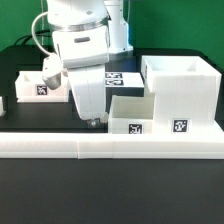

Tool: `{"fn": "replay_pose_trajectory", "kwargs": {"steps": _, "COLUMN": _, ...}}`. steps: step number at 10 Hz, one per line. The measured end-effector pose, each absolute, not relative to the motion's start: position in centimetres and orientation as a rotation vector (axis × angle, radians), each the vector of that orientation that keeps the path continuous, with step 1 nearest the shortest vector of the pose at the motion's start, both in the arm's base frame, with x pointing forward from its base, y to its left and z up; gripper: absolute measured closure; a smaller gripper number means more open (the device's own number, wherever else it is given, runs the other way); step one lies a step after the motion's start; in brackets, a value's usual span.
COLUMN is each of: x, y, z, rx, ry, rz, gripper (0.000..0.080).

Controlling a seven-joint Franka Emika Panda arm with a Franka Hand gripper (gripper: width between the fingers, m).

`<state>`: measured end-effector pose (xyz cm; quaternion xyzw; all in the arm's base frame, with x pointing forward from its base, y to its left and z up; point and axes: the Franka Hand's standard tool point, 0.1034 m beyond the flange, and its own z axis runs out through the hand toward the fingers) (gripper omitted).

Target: Assemble drawer

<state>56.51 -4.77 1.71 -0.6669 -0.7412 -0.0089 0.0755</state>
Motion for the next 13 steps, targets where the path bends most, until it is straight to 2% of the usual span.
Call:
{"fn": "replay_pose_trajectory", "kwargs": {"steps": 2, "x": 58.0, "y": -4.3, "z": 2.0, "rx": -1.962, "ry": -2.239, "rz": -0.022, "gripper": 0.0150}}
{"fn": "replay_pose_trajectory", "kwargs": {"steps": 5, "x": 59.1, "y": -1.7, "z": 2.6, "rx": -2.027, "ry": -2.190, "rz": 0.017, "gripper": 0.0150}}
{"fn": "replay_pose_trajectory", "kwargs": {"steps": 7, "x": 59.0, "y": -1.9, "z": 2.4, "rx": -2.010, "ry": -2.204, "rz": 0.019, "gripper": 0.0150}}
{"fn": "replay_pose_trajectory", "kwargs": {"steps": 10, "x": 58.8, "y": -0.3, "z": 2.1, "rx": -1.991, "ry": -2.226, "rz": -0.010, "gripper": 0.0150}}
{"fn": "replay_pose_trajectory", "kwargs": {"steps": 13, "x": 57.6, "y": -3.2, "z": 2.3, "rx": -1.995, "ry": -2.227, "rz": 0.008, "gripper": 0.0150}}
